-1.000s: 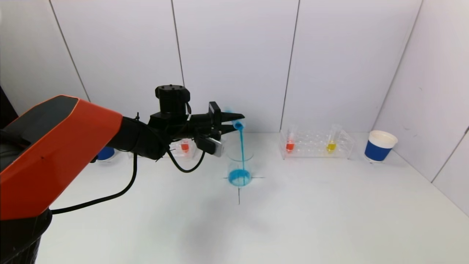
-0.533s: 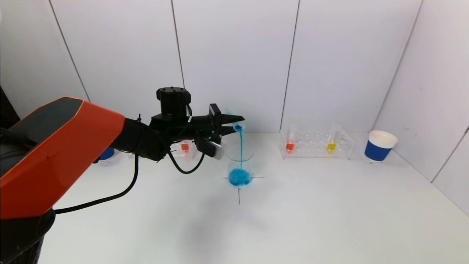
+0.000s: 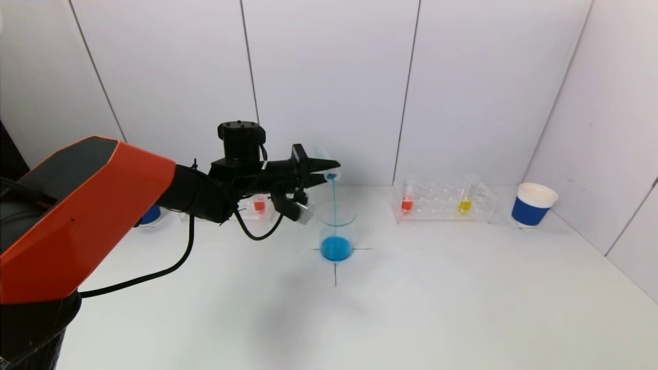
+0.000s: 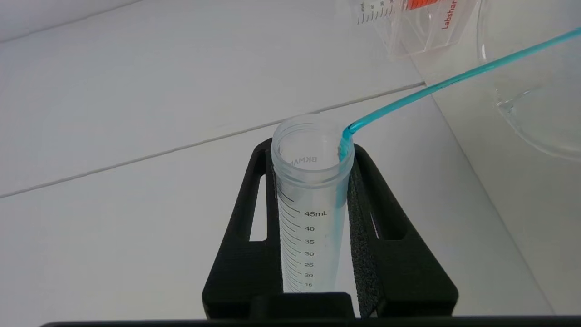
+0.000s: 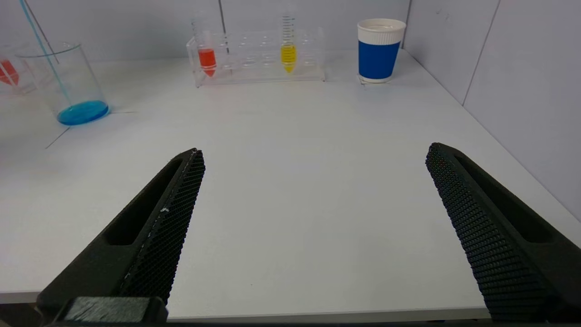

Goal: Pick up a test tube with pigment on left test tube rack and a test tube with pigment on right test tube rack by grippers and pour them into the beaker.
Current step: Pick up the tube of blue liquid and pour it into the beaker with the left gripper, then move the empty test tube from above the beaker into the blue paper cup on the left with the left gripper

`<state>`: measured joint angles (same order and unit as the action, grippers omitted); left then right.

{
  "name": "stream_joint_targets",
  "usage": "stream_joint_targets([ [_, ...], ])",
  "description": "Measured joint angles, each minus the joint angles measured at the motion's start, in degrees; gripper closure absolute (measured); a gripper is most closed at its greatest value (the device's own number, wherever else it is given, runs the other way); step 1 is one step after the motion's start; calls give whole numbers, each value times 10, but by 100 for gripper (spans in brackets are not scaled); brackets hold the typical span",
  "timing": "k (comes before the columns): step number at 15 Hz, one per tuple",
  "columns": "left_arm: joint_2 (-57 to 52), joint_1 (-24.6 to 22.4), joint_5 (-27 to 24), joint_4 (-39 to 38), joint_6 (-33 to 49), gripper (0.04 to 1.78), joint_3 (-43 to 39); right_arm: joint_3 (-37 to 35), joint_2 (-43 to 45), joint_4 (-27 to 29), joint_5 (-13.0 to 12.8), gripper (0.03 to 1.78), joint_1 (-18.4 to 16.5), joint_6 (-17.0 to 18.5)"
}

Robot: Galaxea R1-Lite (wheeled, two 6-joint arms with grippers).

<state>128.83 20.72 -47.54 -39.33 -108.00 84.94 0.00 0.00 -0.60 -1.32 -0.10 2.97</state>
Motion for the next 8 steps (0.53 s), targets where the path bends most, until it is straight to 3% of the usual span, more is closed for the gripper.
stream_joint_targets([
  [8,4,1,-2,0,-26,138,8,0,0,0,0,4,0,0],
])
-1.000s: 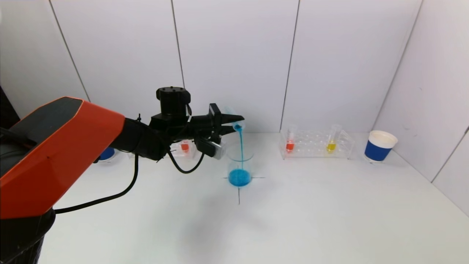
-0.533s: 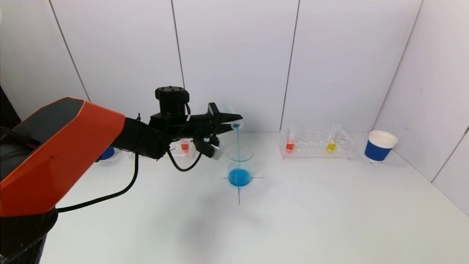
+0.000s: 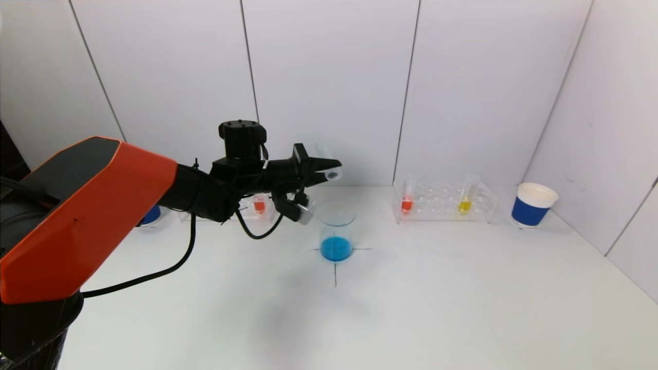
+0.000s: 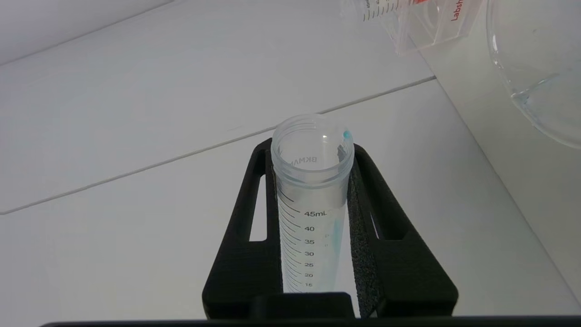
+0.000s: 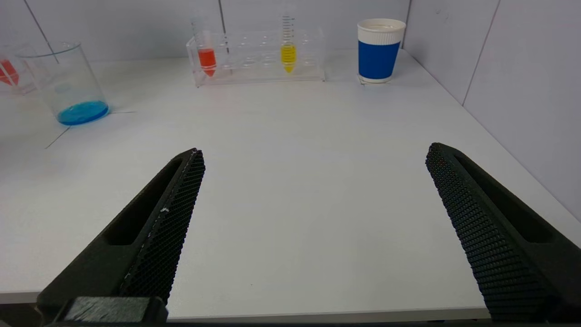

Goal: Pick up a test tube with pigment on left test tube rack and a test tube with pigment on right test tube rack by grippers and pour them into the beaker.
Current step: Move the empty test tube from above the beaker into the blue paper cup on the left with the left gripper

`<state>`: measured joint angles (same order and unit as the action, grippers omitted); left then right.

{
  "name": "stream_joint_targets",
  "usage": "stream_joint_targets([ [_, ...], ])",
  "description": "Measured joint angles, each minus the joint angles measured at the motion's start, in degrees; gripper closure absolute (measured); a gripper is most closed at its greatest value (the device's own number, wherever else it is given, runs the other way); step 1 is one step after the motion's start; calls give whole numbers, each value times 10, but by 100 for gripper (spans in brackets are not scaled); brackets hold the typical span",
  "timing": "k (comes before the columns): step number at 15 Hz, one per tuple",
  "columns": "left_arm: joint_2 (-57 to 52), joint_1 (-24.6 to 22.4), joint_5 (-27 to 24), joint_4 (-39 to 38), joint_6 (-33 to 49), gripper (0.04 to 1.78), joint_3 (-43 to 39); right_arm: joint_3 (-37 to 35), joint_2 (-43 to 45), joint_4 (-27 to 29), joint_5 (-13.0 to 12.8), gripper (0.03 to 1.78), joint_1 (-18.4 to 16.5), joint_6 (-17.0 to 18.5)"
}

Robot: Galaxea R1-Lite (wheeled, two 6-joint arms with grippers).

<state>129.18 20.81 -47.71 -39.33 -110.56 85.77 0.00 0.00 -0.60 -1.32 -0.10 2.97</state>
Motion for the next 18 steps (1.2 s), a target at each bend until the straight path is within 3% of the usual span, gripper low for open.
stream_joint_targets([
  [8,-3,3,6,7,2,138,-3,0,0,0,0,4,0,0],
  [18,-23,13,125,2,225,138,36,0,0,0,0,4,0,0],
])
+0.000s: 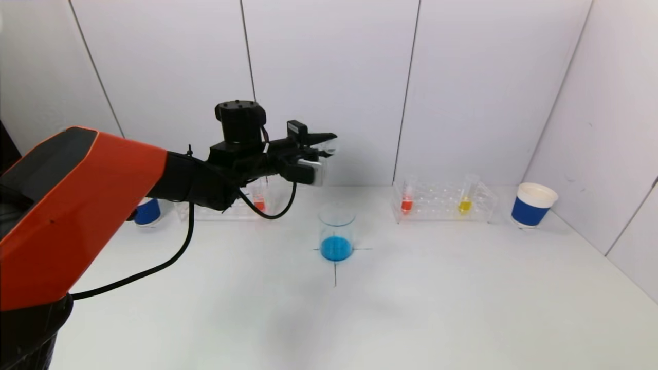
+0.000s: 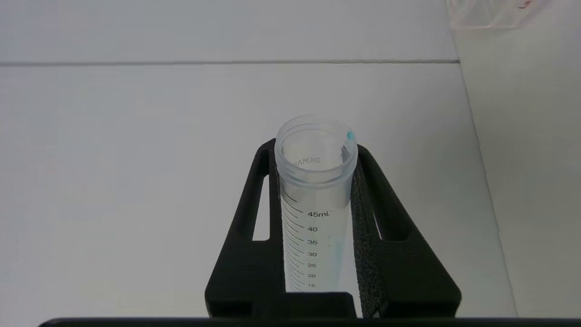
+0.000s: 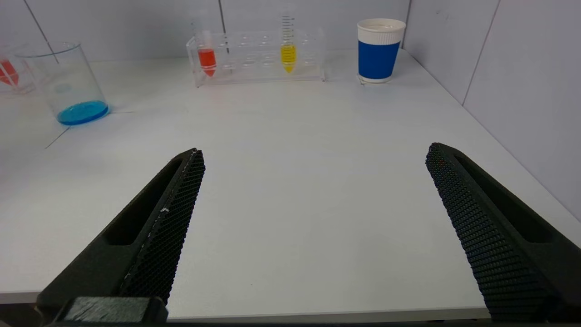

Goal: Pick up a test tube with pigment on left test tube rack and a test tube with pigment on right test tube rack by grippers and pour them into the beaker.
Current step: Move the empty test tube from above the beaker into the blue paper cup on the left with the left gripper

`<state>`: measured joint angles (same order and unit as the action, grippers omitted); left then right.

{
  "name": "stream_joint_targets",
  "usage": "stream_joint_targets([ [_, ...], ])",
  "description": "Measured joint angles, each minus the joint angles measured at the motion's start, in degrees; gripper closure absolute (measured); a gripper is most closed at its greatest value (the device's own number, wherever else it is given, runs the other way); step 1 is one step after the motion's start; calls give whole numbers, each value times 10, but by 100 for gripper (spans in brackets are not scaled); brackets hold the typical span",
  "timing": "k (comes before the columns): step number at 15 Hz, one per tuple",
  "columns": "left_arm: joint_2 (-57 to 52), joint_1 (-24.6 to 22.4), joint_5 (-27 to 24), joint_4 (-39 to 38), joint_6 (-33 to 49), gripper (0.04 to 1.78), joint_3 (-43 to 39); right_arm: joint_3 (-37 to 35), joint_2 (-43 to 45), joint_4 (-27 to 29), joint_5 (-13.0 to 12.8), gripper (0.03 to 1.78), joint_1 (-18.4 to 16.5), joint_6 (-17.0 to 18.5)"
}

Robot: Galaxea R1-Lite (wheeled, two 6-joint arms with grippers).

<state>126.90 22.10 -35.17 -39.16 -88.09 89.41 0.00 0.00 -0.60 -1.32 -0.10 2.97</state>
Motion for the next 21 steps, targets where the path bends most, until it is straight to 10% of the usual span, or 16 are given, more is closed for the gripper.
stream_joint_targets([
  [21,-113,-23,666,186,552,138,245,0,0,0,0,4,0,0],
])
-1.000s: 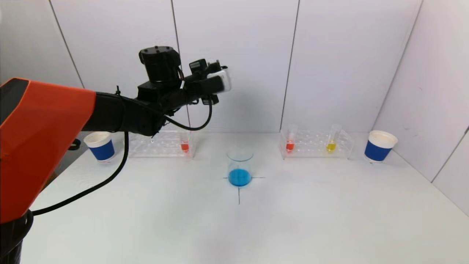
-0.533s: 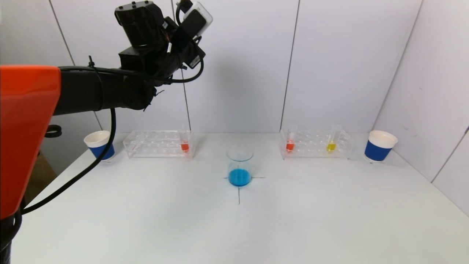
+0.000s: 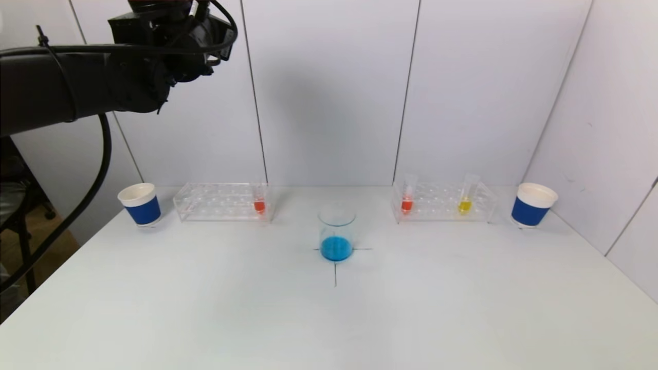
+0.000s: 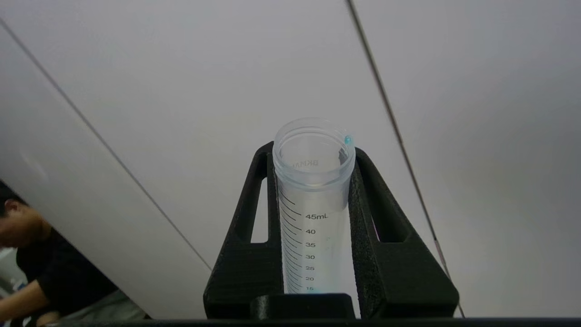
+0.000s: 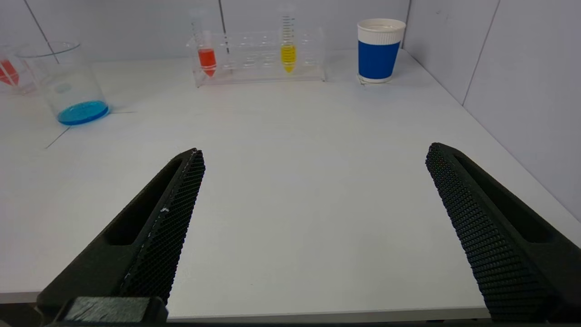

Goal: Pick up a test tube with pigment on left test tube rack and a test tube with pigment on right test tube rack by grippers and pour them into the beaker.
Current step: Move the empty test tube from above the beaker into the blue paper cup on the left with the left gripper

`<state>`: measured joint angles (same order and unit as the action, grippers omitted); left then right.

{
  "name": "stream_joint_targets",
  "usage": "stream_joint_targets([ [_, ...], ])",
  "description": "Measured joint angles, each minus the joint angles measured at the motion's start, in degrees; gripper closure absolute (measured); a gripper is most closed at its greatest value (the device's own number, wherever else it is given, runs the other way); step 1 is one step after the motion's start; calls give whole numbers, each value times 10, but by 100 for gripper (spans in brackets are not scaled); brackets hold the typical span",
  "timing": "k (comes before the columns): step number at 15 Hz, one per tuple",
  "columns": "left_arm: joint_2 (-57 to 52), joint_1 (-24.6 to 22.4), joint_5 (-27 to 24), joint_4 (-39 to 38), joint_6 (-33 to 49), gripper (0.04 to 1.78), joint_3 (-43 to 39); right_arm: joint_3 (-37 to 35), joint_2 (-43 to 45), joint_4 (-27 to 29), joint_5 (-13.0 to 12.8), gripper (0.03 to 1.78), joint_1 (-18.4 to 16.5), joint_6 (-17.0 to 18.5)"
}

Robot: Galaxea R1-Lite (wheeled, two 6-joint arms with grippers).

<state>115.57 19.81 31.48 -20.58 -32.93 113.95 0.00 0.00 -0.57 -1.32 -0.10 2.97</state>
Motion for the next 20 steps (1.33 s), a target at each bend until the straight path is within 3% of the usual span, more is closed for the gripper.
stream_joint_targets([
  [2,-7,-29,25,2,28,138,1,0,0,0,0,4,0,0],
  [7,-16,-125,36,8,70,138,-7,0,0,0,0,4,0,0],
  [11,-20,-189,31,55,158,138,-23,0,0,0,0,4,0,0],
  [20,-63,-255,-12,79,289,138,-176,0,0,0,0,4,0,0],
])
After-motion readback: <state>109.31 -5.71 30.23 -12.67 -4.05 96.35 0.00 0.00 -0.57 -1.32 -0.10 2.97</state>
